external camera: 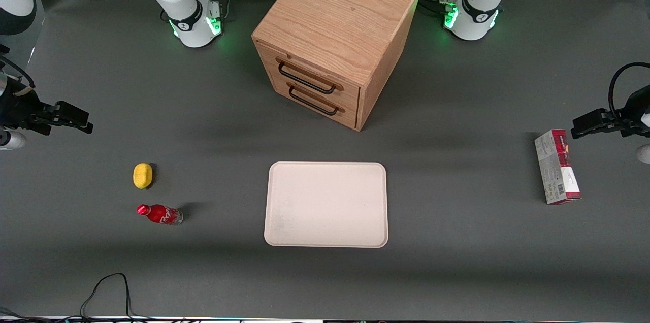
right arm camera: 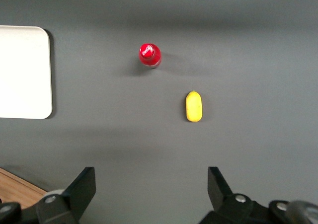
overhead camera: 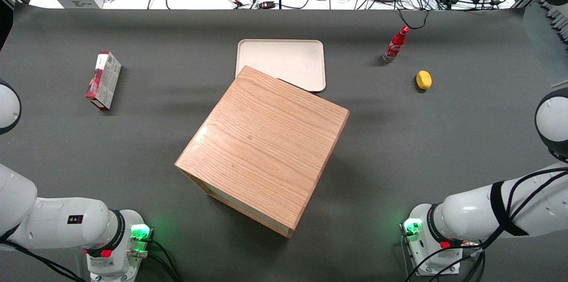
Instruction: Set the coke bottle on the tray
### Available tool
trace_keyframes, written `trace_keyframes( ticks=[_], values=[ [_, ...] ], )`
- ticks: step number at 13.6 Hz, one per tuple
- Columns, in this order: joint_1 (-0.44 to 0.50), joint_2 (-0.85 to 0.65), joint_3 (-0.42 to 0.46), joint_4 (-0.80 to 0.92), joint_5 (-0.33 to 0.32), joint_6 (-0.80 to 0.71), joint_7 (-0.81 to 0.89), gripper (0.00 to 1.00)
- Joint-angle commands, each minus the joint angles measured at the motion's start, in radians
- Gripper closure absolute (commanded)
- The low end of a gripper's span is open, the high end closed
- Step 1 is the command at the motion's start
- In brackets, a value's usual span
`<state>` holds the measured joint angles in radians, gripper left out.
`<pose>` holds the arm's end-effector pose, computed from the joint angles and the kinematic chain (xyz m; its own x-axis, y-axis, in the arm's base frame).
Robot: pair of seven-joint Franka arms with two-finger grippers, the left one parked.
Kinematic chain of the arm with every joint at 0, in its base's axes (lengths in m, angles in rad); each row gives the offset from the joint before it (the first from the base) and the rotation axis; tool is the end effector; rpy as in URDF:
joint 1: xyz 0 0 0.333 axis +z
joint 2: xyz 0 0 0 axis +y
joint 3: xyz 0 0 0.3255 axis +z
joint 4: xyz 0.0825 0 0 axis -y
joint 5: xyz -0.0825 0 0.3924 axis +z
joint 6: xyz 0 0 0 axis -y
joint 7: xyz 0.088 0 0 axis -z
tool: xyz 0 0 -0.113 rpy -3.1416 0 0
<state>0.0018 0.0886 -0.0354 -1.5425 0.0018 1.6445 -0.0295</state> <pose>0.5968 -0.0190 0.5968 0.9999 -0.0040 0.0134 -0.0041 -1.0000 0.0017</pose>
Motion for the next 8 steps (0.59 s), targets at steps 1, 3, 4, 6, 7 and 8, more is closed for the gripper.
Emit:
trace_keyframes(
  ticks=[1,3,4,6,7,8],
  values=[
    [0.007,0.138,-0.006,0.183,-0.014,-0.034,-0.021,0.0],
    [0.007,0.283,-0.001,0.385,-0.009,-0.107,-0.021,0.0],
    [0.007,0.356,0.011,0.489,-0.011,-0.141,-0.021,0.0],
    [0.007,0.425,0.02,0.576,-0.013,-0.152,-0.023,0.0],
    [0.007,0.433,0.02,0.576,-0.013,-0.143,-0.023,0.0],
    [0.009,0.436,0.022,0.573,-0.011,-0.138,-0.023,0.0]
  ],
)
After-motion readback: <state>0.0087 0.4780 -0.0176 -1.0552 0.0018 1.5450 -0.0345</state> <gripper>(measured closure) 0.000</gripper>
